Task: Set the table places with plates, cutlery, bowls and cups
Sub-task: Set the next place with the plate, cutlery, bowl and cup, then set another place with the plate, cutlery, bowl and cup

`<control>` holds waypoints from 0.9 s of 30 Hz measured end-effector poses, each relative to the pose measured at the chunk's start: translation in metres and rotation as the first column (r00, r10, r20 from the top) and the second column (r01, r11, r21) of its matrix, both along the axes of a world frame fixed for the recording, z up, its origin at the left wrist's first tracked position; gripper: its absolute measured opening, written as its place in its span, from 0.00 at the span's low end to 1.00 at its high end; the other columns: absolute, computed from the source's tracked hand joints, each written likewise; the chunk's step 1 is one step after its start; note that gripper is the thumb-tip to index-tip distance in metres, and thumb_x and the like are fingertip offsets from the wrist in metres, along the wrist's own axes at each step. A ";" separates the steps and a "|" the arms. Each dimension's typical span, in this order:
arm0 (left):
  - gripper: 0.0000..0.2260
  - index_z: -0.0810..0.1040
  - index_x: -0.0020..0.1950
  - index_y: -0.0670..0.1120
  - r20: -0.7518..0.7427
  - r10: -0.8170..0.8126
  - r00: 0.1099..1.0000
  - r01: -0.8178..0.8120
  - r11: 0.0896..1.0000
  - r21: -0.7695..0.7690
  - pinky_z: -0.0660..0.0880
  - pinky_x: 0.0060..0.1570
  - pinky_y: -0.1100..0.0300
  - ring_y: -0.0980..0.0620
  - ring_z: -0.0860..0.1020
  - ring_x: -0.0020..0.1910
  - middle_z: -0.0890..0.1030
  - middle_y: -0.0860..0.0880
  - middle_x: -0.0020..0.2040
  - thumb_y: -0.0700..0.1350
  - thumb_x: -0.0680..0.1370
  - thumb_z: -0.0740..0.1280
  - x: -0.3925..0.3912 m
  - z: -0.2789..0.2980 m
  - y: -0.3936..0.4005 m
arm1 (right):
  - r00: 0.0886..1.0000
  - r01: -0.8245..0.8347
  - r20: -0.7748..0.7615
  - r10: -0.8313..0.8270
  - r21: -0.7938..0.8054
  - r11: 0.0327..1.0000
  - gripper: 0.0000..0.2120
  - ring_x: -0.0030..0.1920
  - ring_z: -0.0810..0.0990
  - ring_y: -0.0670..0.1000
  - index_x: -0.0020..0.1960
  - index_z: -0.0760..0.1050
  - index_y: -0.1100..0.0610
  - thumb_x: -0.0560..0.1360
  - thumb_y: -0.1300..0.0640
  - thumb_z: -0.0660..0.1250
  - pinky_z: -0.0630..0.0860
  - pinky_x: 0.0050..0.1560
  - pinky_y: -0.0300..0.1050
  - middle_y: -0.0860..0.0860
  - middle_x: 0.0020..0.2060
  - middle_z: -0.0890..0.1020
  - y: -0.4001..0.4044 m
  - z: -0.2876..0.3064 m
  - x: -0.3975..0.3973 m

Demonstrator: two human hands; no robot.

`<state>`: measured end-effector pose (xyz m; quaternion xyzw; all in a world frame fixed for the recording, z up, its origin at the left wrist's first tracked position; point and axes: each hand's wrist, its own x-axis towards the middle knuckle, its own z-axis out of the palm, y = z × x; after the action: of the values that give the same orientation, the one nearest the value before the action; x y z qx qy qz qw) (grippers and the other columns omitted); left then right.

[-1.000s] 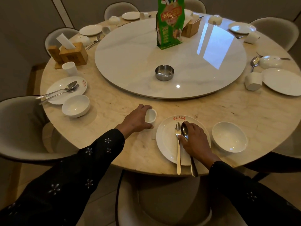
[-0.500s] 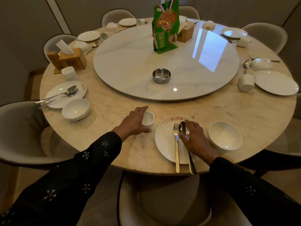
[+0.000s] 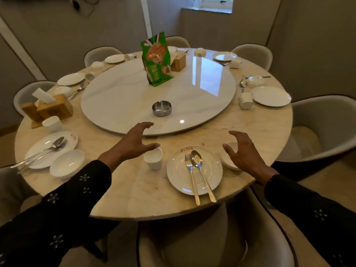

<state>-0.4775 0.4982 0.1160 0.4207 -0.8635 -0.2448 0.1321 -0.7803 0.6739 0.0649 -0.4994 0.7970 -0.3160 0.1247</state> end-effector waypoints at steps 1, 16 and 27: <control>0.35 0.63 0.74 0.50 -0.010 -0.021 1.000 0.021 1.000 -0.006 0.65 0.63 0.62 0.51 0.69 0.68 0.69 0.50 0.70 0.54 0.71 0.74 -0.010 0.000 0.006 | 1.000 0.012 0.000 -0.012 -0.005 1.000 0.27 0.71 0.66 0.55 0.72 0.64 0.55 0.77 0.50 0.66 0.64 0.68 0.47 0.55 0.70 0.67 0.007 0.002 -0.004; 0.32 0.66 0.71 0.53 -0.188 -0.208 0.960 0.220 0.975 0.045 0.76 0.54 0.59 0.55 0.75 0.58 0.74 0.54 0.64 0.57 0.71 0.73 -0.256 -0.014 0.142 | 0.997 0.052 0.056 -0.048 -0.075 0.996 0.21 0.67 0.69 0.50 0.68 0.69 0.52 0.77 0.50 0.67 0.64 0.62 0.41 0.51 0.67 0.72 0.120 0.030 -0.160; 0.29 0.67 0.69 0.56 -0.245 -0.127 0.961 0.150 0.986 0.078 0.76 0.49 0.61 0.56 0.78 0.52 0.75 0.57 0.60 0.60 0.71 0.72 -0.399 -0.002 0.181 | 0.999 0.032 0.020 -0.030 -0.090 0.995 0.19 0.64 0.72 0.49 0.66 0.71 0.52 0.77 0.51 0.67 0.66 0.60 0.40 0.51 0.65 0.73 0.158 0.067 -0.301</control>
<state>-0.8769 0.6788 0.1144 0.3327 -0.8558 -0.3435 0.1973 -1.0809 0.8324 0.1323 -0.4890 0.7884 -0.3582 0.1044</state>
